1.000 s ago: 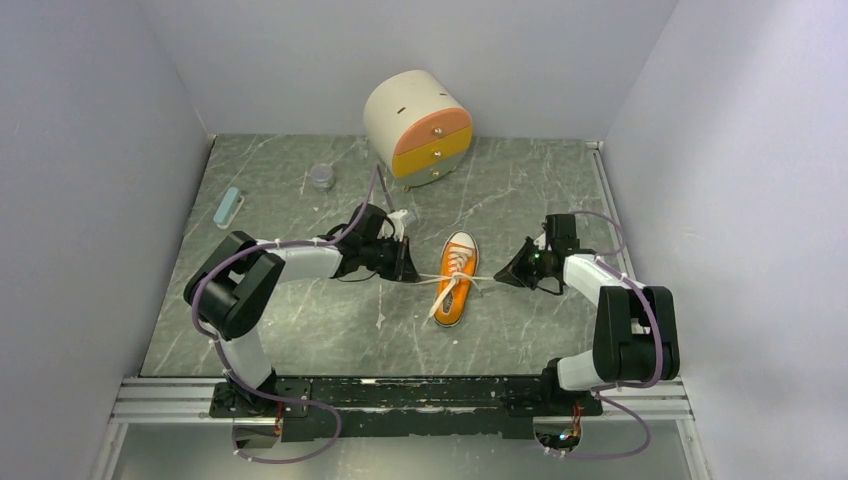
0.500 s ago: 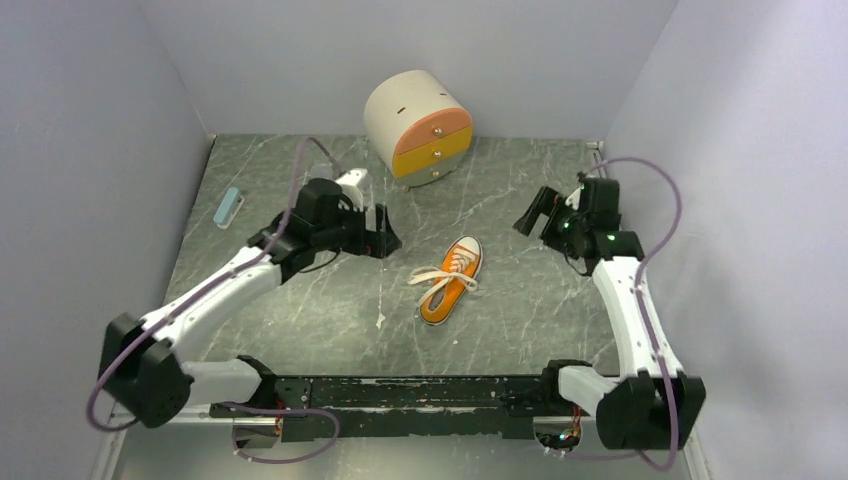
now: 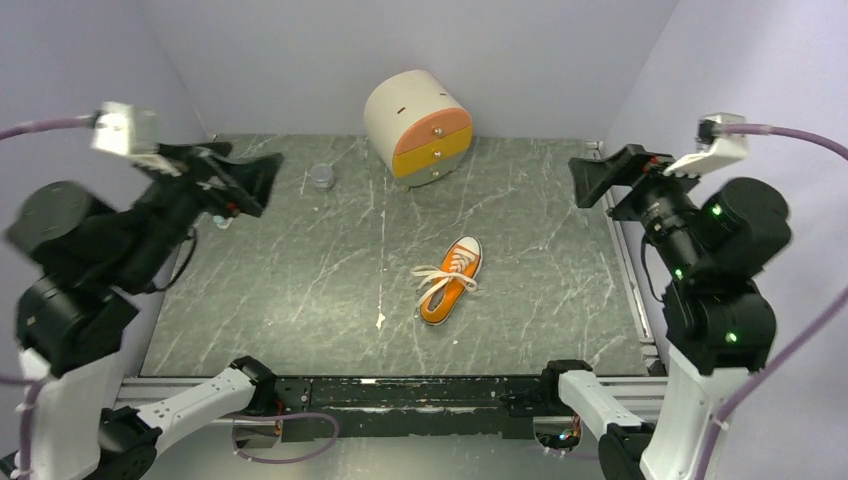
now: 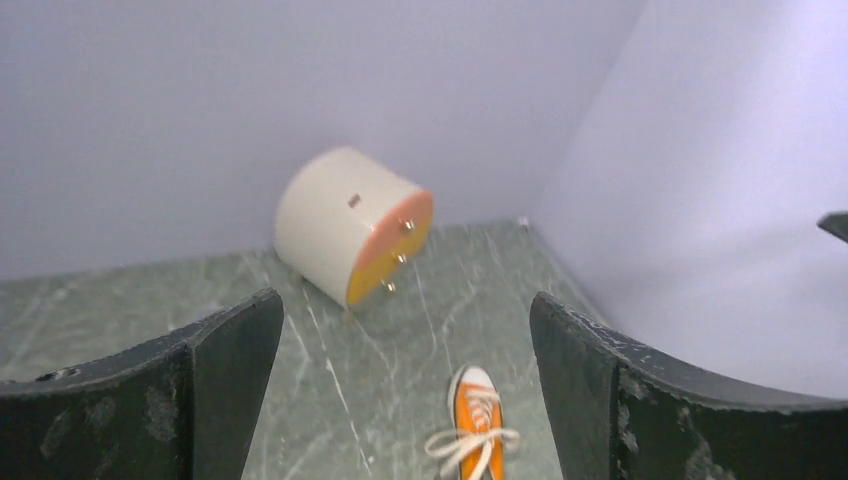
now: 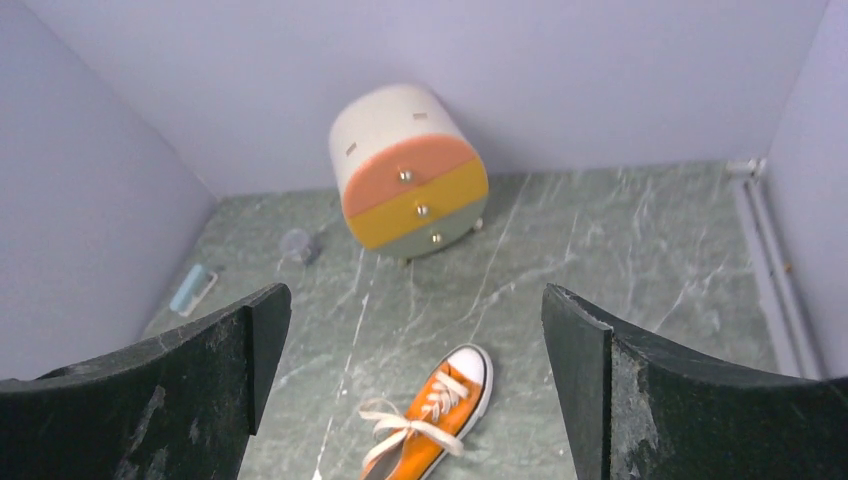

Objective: Tie the shoes

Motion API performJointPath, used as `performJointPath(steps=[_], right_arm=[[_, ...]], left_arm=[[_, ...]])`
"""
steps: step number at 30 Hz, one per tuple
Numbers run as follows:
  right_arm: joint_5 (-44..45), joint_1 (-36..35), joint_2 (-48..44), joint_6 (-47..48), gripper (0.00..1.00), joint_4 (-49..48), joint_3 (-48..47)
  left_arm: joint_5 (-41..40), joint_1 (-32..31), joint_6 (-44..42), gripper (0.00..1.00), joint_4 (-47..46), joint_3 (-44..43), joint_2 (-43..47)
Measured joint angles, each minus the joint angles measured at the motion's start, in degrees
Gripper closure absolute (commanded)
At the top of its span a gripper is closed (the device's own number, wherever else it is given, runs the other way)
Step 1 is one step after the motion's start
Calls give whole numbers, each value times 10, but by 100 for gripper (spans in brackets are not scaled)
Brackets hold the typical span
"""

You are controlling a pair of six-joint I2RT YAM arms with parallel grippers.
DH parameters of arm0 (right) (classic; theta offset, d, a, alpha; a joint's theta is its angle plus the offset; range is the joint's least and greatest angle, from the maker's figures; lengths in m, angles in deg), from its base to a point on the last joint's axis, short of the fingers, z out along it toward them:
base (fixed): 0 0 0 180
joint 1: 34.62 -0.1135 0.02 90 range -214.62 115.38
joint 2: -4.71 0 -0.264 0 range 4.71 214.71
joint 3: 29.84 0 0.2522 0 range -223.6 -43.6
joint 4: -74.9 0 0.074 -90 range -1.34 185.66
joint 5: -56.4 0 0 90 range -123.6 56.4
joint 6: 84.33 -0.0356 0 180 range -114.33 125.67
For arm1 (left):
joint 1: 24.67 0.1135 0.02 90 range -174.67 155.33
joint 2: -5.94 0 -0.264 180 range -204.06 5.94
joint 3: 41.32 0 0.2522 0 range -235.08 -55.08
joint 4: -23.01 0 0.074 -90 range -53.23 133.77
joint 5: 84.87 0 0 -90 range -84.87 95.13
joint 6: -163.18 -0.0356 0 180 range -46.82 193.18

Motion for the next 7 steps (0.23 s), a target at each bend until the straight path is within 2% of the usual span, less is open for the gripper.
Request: performJointPath(steps=[3, 7], right_arm=[[14, 0, -2, 3, 0, 21, -62], [36, 0, 1, 2, 0, 35, -87]], left_arm=[[-40, 0, -15, 3, 24, -61, 14], [-64, 0, -34, 3, 37, -76, 24]])
